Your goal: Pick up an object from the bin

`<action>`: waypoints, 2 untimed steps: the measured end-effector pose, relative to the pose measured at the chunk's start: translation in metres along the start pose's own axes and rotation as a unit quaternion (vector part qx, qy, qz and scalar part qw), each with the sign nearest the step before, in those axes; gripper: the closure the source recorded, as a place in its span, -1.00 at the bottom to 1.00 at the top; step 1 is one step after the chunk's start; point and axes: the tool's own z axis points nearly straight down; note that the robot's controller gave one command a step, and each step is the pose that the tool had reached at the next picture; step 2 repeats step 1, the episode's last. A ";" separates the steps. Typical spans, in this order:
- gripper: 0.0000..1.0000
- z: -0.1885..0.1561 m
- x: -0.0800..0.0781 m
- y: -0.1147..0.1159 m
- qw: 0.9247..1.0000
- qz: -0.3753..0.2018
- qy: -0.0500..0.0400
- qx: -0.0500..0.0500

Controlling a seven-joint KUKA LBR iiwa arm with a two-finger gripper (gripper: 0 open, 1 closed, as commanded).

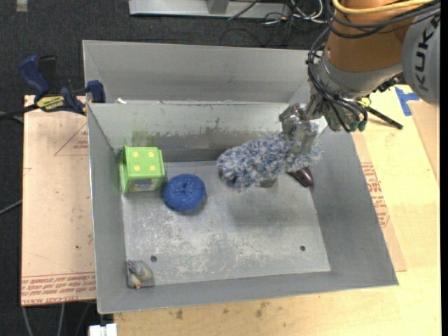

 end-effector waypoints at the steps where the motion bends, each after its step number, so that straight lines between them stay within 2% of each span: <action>1: 1.00 0.001 0.000 0.000 1.000 0.000 0.001 0.000; 2: 1.00 0.001 0.000 0.000 1.000 0.000 0.001 0.000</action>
Offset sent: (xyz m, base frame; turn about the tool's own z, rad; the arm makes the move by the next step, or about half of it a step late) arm 0.0099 0.0244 -0.0456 -0.1276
